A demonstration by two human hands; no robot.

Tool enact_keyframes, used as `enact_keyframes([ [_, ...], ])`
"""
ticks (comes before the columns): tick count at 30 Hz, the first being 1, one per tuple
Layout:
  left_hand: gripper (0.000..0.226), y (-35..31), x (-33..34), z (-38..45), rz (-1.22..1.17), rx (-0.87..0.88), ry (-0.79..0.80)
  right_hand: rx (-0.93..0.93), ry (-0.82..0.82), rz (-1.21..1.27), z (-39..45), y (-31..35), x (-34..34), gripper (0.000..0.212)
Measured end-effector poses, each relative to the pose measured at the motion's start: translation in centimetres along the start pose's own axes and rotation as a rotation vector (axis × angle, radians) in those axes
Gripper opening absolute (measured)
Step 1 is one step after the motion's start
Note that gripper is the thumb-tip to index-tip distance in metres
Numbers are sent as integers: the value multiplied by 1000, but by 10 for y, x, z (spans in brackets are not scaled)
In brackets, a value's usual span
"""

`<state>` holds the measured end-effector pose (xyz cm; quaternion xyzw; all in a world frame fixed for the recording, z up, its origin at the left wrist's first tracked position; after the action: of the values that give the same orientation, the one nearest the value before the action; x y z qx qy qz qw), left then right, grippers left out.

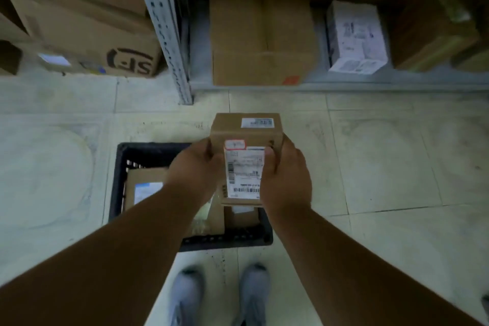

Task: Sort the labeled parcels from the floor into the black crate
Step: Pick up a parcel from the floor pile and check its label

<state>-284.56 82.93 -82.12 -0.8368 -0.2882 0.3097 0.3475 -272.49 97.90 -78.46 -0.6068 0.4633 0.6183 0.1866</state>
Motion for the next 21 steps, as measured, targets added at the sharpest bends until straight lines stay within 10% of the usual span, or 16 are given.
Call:
enact_keyframes([
  [7, 9, 150, 57, 69, 84, -114, -63, 115, 123, -136, 5, -64, 155, 17],
  [21, 14, 214, 96, 102, 163, -91, -24, -264, 176, -501, -11, -90, 231, 72],
])
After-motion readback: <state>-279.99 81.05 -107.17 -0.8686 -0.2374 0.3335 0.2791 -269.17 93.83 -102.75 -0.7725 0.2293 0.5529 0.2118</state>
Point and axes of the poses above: each hand's wrist, its own z-axis towards the middle knuckle, its own x-axis out of the palm, y = z × x, the point moved 9 cm from there along z, towards the middle knuckle, and after that the axes turned 14 degrees about -z, right-handed, at the moved point
